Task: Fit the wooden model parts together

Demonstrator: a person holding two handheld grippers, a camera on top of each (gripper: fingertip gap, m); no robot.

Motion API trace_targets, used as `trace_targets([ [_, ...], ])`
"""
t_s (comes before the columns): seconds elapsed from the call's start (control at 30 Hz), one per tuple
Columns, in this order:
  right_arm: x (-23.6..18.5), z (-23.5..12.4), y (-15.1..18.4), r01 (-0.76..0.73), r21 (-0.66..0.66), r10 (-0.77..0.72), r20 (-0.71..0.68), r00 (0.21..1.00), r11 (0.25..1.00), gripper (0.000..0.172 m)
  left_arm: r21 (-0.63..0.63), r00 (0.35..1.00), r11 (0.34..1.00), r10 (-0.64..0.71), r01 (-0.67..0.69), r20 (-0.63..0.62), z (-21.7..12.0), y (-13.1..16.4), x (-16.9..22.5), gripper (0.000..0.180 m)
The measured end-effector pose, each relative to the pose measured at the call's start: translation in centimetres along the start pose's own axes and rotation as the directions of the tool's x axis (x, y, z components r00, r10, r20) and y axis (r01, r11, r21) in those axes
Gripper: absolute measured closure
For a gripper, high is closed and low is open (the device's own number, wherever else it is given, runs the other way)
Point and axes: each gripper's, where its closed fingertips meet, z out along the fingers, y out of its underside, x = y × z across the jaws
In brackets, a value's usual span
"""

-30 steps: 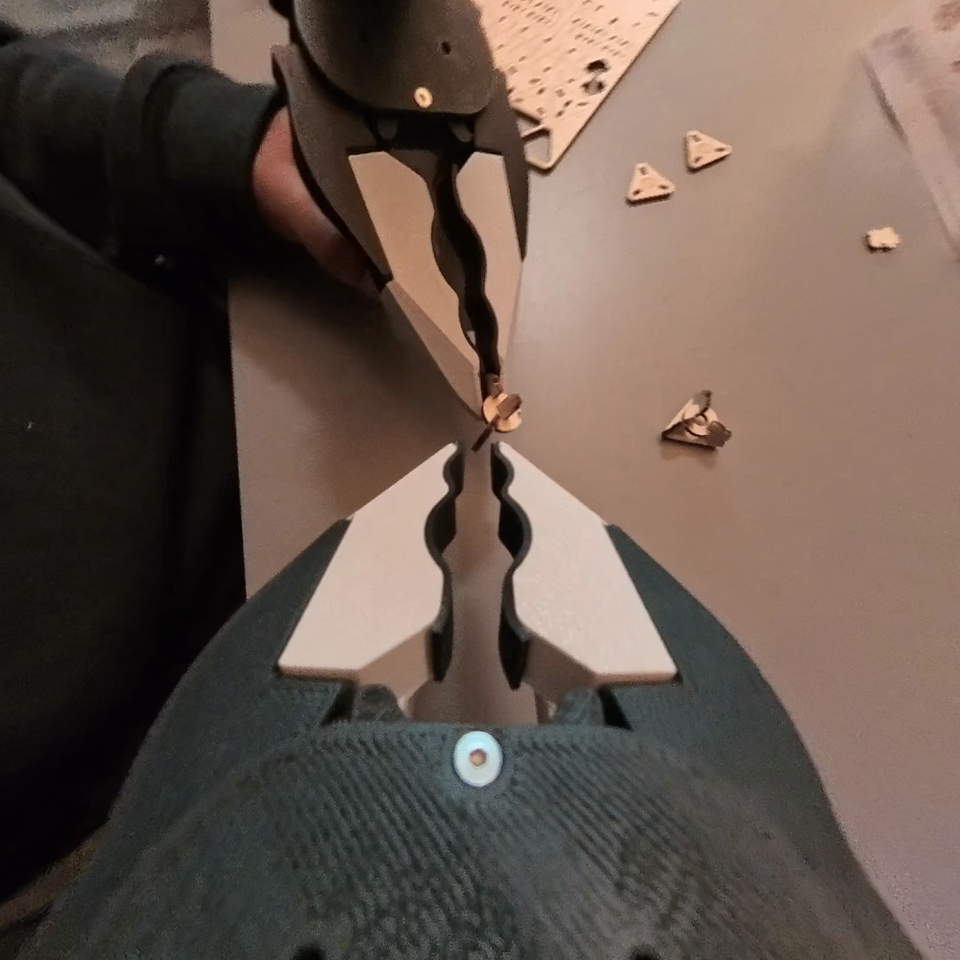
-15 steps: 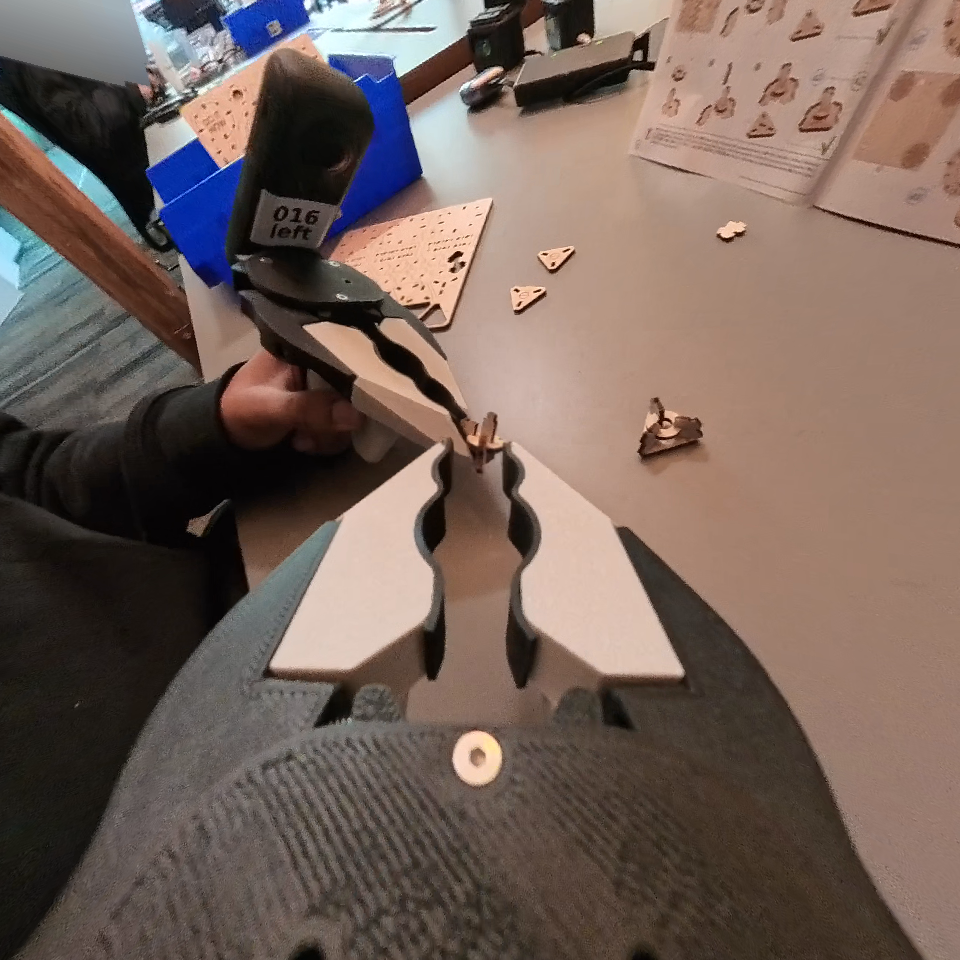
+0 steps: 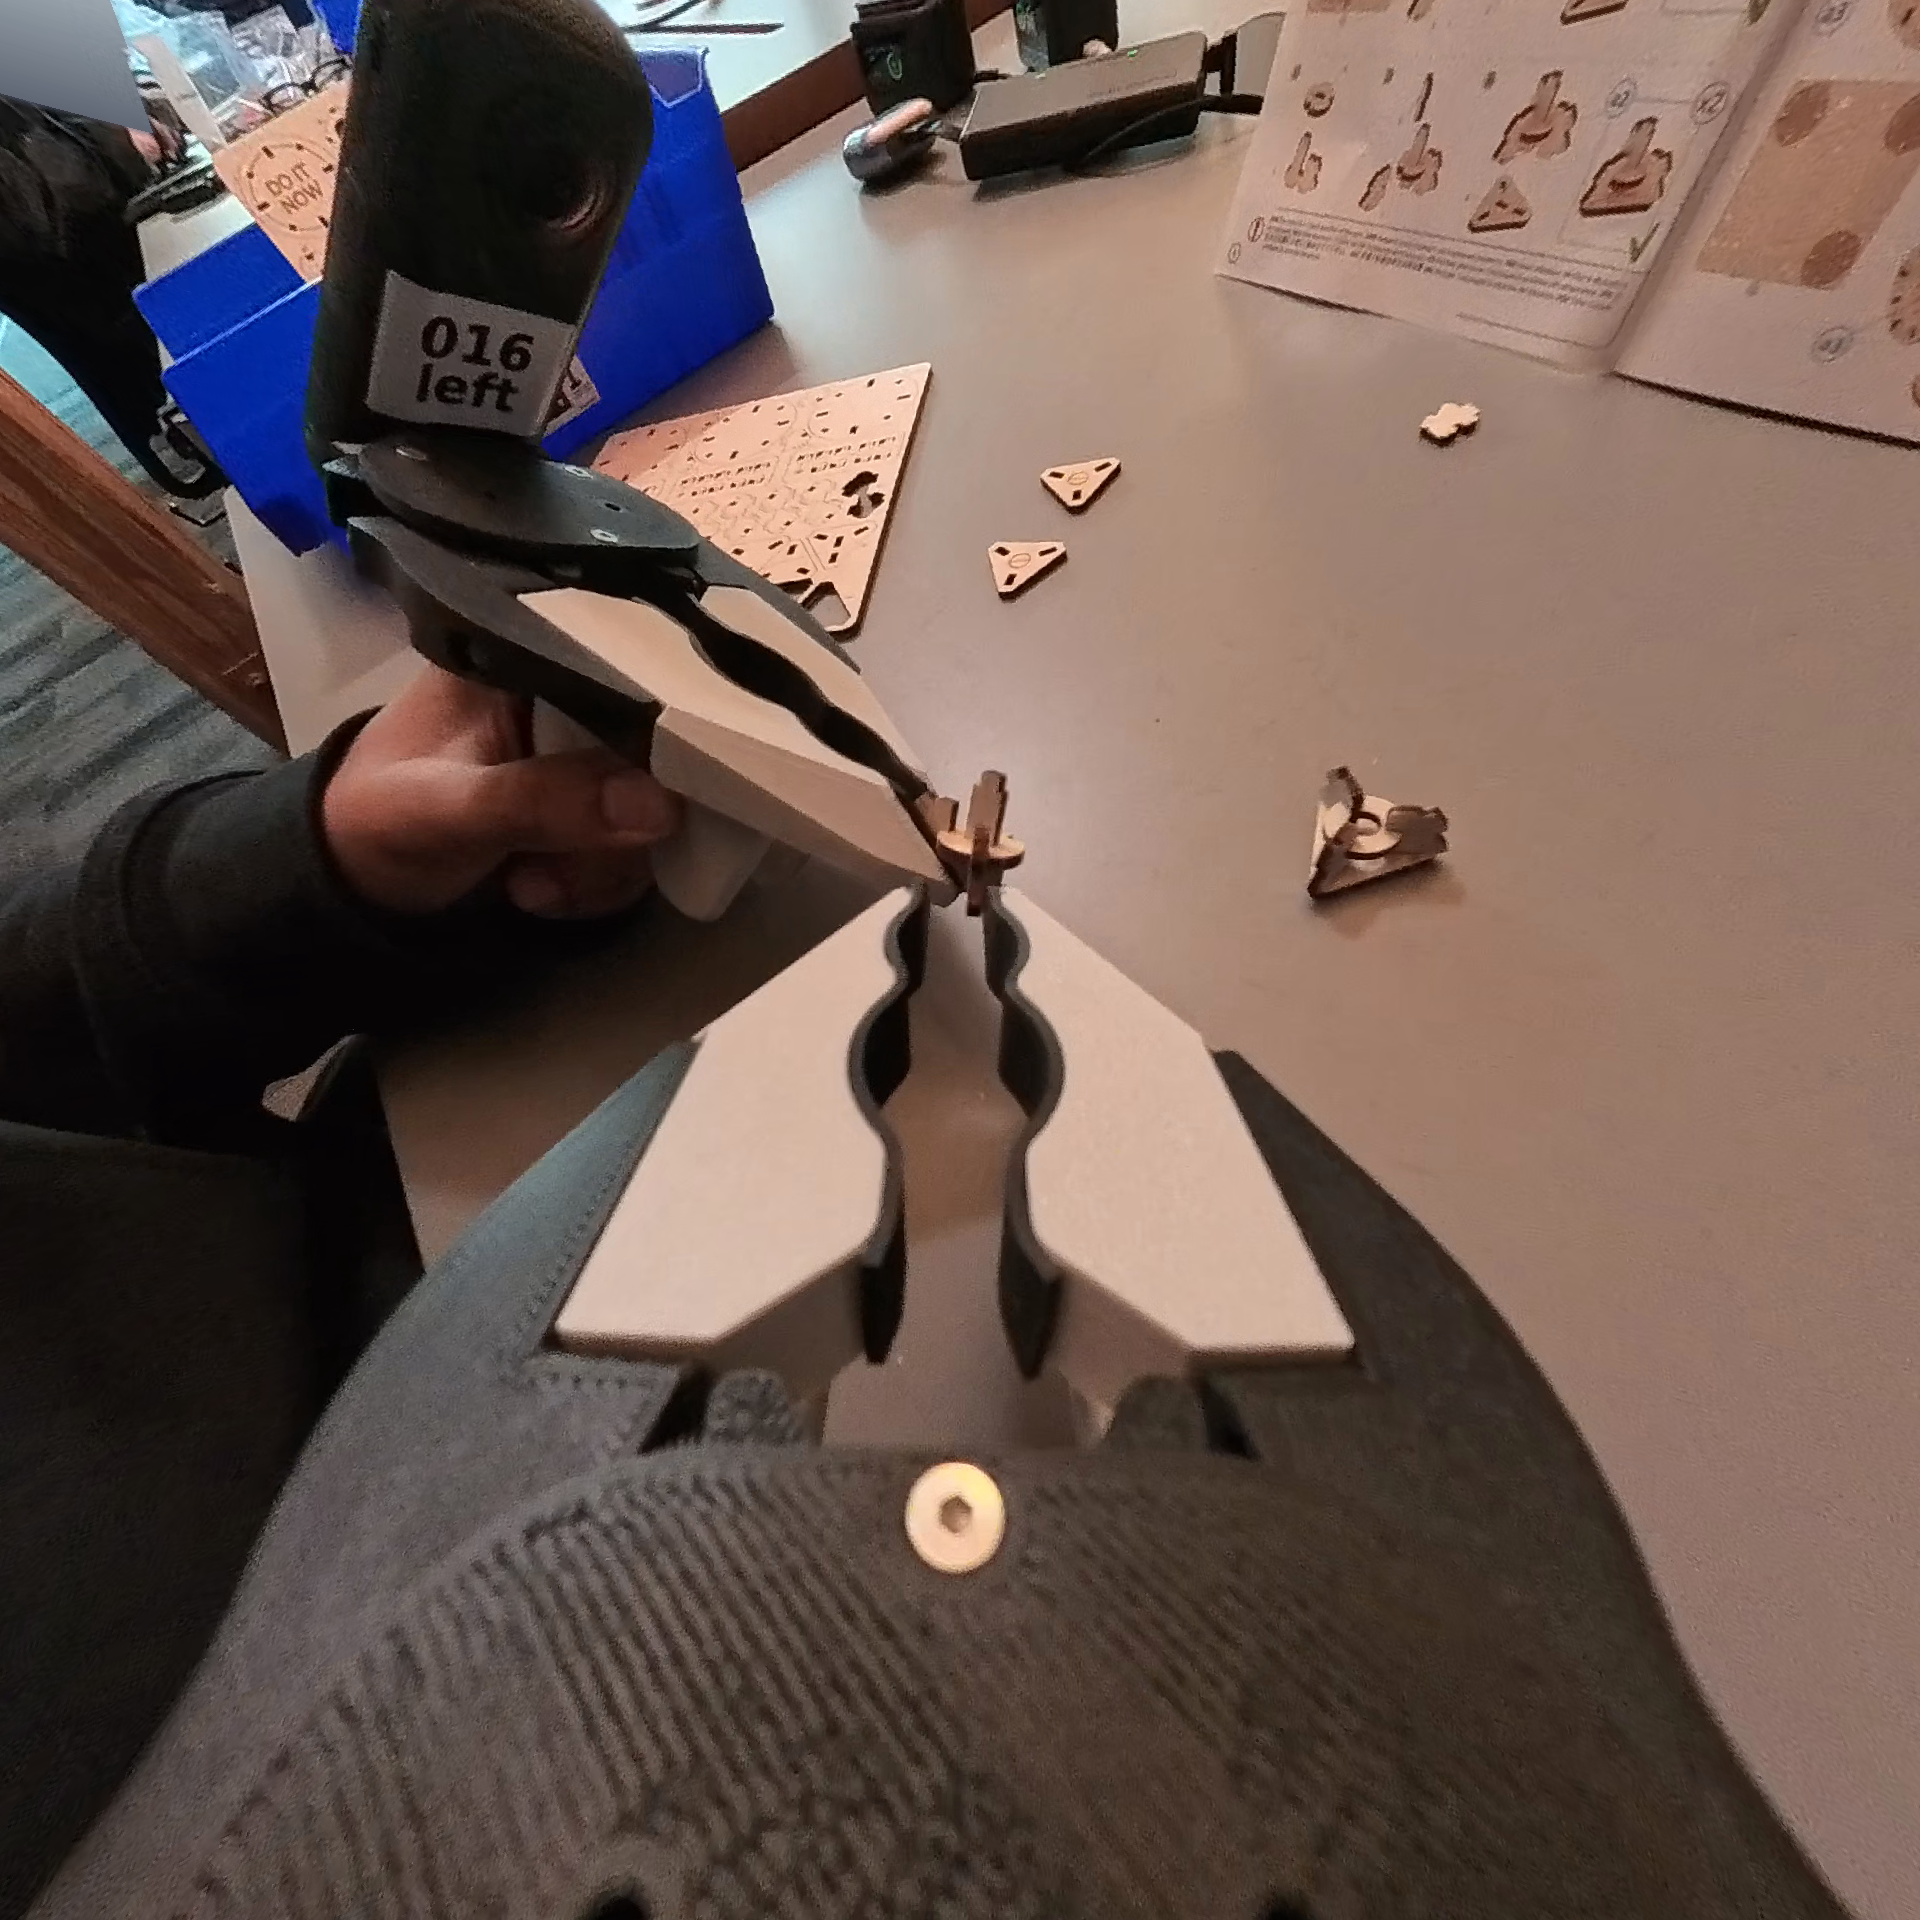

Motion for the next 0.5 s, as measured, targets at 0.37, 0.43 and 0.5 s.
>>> trace_targets([
  [0.37, 0.36, -0.44, -0.28, 0.011, 0.019, -0.01, -0.035, 0.999, 1.0, 0.171, 0.003, 1.0, 1.0, 0.001, -0.001, -0.003, -0.03, -0.03, 0.03, 0.18],
  [0.43, 0.35, -0.44, -0.31, 0.004, 0.024, -0.003, -0.032, 0.999, 1.0, 0.171, 0.005, 1.0, 1.0, 0.0, 0.0, -0.005, -0.05, -0.06, 0.06, 0.18],
  [0.5, 0.36, -0.44, -0.34, -0.005, 0.031, 0.006, -0.033, 0.999, 1.0, 0.171, 0.005, 1.0, 1.0, 0.004, -0.004, -0.002, -0.05, -0.07, 0.06, 0.18],
])
